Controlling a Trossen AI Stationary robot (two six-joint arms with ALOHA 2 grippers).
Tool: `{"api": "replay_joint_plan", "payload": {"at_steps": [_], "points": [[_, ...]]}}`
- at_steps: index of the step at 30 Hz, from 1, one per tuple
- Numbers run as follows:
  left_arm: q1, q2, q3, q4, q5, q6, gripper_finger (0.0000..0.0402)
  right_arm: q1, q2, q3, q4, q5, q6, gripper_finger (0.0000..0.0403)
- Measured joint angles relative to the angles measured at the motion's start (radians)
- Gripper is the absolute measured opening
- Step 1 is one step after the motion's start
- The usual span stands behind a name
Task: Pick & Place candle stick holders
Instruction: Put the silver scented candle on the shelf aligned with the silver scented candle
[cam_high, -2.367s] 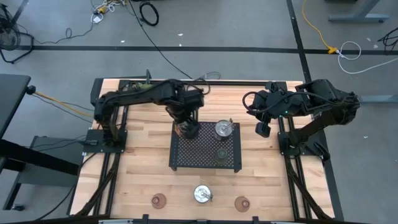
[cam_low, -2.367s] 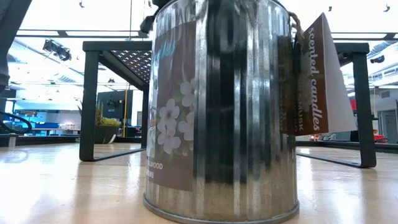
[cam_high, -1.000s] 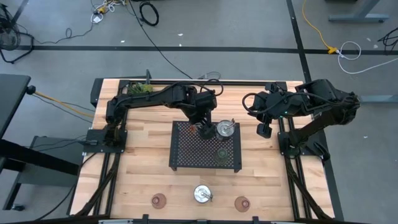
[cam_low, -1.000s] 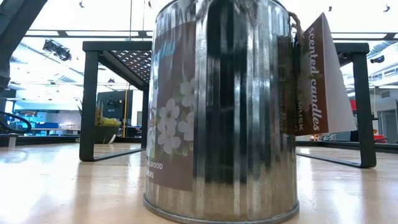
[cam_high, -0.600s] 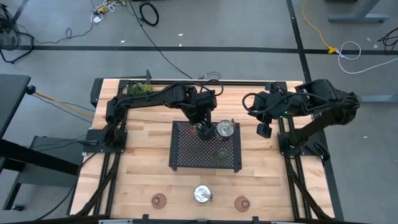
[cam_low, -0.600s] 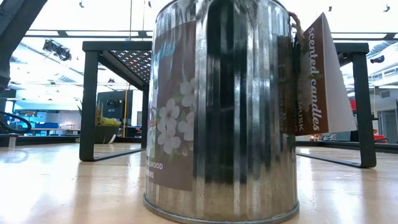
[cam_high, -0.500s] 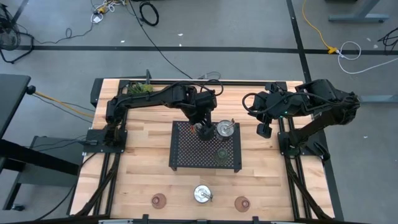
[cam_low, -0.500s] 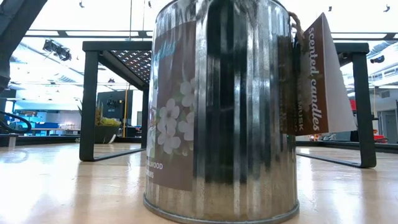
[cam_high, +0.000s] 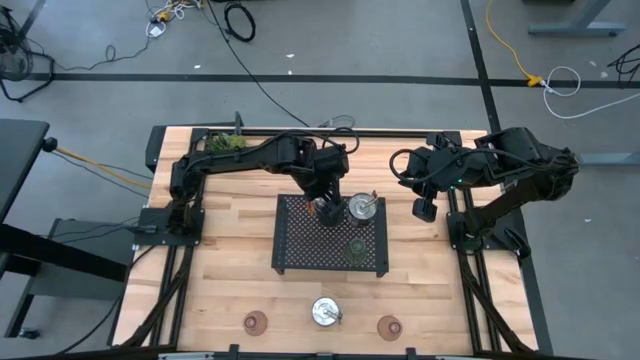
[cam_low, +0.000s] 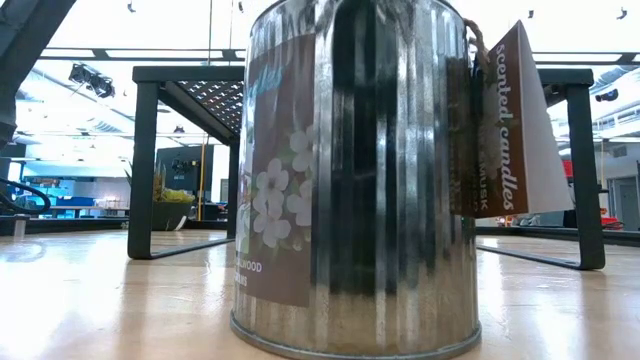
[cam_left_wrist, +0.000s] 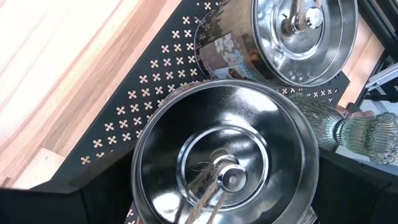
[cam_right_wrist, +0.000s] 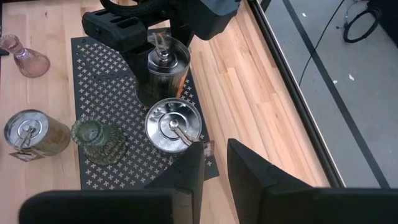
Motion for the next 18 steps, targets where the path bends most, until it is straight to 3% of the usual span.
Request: {"api": "replay_joint_plan", "payload": {"at_steps": [18], "points": [[-0.003, -0.001, 0.0, 0.006, 0.003, 0.032, 0.0399, 0.0, 0.0, 0.0, 0.0, 0.0, 0.0, 0.0073]]}}
